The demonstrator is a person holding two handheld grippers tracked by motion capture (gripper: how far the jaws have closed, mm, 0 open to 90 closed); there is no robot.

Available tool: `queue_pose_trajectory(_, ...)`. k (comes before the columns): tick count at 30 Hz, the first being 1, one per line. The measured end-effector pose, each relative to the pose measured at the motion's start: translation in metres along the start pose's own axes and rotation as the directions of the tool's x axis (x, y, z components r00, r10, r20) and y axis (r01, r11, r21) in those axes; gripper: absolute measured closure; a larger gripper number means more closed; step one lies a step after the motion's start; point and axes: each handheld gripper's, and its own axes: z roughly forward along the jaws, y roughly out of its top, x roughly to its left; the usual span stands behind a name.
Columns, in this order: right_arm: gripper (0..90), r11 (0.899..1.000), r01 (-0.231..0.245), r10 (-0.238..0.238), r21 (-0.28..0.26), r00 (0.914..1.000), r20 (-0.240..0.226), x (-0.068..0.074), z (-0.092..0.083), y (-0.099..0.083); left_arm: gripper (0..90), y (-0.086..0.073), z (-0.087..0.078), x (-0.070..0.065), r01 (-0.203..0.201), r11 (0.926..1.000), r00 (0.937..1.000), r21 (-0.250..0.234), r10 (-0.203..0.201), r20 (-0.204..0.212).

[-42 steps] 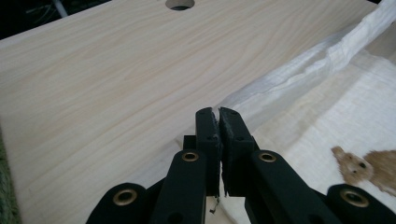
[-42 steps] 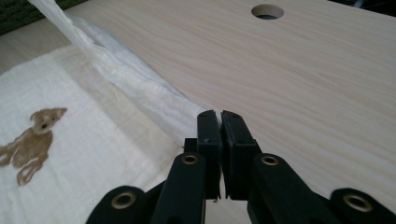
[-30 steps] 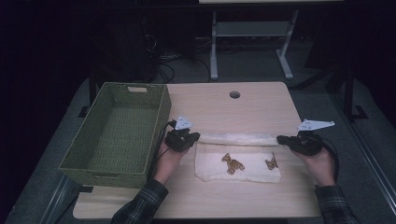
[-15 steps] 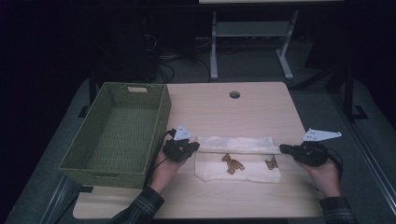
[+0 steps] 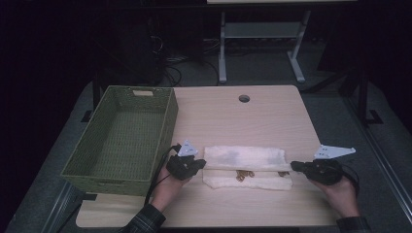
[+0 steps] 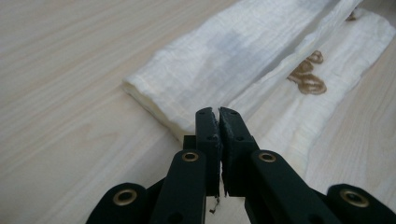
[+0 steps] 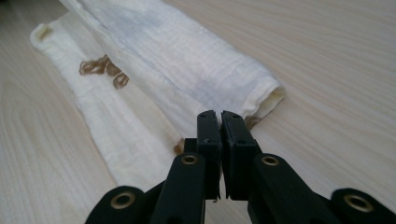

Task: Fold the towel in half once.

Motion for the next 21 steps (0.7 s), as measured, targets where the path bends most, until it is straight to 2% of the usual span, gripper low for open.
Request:
queue_pose_trajectory(11,86.4,0.999,0.004,-0.003,0.034,0.9999,-0.014,0.009,-0.002,-0.013,86.6,-0.011,-0.001,-0.012,-0.011,0.9988,0.9996,0.048,0.009,0.025)
queue_pose_trajectory(15,85.6,0.999,0.008,-0.007,0.053,0.9997,-0.022,0.012,-0.001,-0.017,86.4,-0.016,0.001,-0.014,0.008,0.9976,0.999,0.069,-0.011,0.043)
queue_pose_trajectory(17,80.1,0.999,0.01,-0.009,0.052,0.9995,-0.029,0.013,0.001,-0.018,84.1,-0.014,0.0,-0.013,0.004,0.9983,0.9989,0.058,-0.006,0.046)
queue_pose_trajectory(19,72.9,0.999,0.004,-0.003,0.043,0.9993,-0.037,0.014,-0.001,-0.016,76.9,-0.012,-0.002,-0.013,-0.003,0.9988,0.9989,0.049,0.001,0.047)
queue_pose_trajectory(21,71.1,1.0,-0.002,0.003,0.029,0.9991,-0.041,0.014,-0.004,-0.013,73.4,-0.009,-0.006,-0.013,-0.001,0.9996,0.9988,0.027,0.0,0.048)
